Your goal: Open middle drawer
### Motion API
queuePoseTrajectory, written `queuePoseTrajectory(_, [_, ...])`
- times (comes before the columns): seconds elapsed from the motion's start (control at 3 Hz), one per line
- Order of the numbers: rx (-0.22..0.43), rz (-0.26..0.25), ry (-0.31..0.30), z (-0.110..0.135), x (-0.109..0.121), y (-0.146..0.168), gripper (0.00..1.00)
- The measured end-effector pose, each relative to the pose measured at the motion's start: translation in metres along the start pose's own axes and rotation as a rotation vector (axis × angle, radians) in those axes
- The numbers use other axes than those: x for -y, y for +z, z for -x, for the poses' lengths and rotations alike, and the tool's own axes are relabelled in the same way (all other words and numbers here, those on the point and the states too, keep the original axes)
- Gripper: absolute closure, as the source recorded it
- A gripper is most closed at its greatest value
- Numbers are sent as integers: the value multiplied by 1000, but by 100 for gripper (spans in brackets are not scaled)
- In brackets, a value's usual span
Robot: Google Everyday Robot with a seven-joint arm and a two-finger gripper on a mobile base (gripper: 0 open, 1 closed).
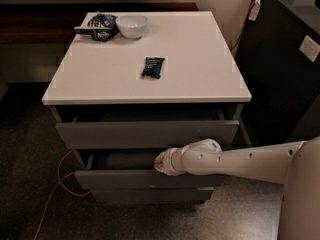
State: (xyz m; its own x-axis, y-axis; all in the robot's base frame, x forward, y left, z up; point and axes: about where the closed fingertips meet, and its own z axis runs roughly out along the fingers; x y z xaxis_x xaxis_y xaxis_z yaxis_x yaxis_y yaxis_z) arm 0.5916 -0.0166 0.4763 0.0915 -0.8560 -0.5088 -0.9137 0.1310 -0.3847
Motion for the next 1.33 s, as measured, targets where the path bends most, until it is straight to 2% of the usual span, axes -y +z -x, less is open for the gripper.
queuePoseTrajectory(0.67, [-39,5,-17,-13,6,12,100])
queuePoseTrajectory(1.33, [-44,63,-23,-12,-13,18,100])
